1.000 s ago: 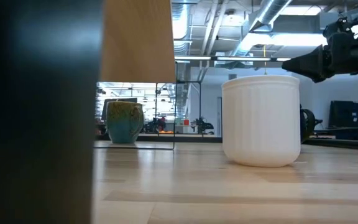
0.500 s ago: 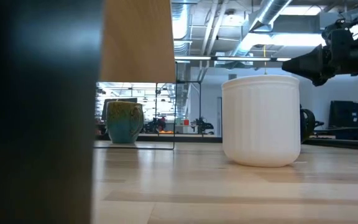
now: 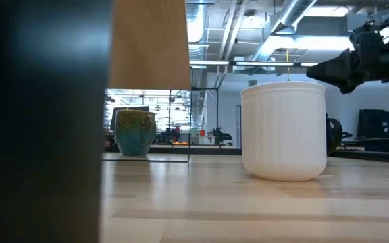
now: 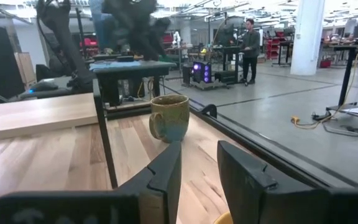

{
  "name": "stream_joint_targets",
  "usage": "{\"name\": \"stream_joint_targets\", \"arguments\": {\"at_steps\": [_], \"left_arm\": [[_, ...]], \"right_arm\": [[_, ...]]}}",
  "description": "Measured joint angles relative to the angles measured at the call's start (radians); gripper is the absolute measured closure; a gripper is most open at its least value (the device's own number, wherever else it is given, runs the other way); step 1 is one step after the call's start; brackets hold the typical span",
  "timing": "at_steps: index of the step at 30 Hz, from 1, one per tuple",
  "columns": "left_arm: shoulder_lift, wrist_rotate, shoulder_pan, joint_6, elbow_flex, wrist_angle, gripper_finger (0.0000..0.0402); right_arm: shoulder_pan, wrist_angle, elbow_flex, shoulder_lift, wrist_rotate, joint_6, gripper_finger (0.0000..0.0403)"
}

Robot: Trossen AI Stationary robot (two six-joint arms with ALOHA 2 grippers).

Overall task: Stack small to large cups/mugs on shelf
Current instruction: Put the brown mug on the shelf

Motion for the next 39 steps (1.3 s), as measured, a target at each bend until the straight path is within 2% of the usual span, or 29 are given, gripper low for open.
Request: {"name": "stream_joint_targets", "arguments": {"at_steps": [8,13,18,24,39], "left_arm": [[0.238,0.115,0.132,0.121,0.103,-0.066,0.0282],[0.352,0.151,0.146,0.123,0.173,-0.068,0.0282],[0.446,0.148,0.146,0.124,0.233,-0.148,0.0282],[0.495,0.134,0.145,0.124,0.251,-0.199,0.0282],[0.498,0.137,0.134,0.09,0.251,-0.228,0.0282]], "right_arm": [[0.0,0.0,0.0,0.0,0.001,0.0,0.0276],[0.0,-0.004,0.0,0.0,0.029,0.0,0.0276],[0.0,-0.006,0.0,0.0,0.035,-0.005,0.0276],[0.0,-0.006,0.0,0.0,0.037,-0.008,0.0276],[0.0,-0.006,0.0,0.0,0.037,-0.008,0.0276]]}}
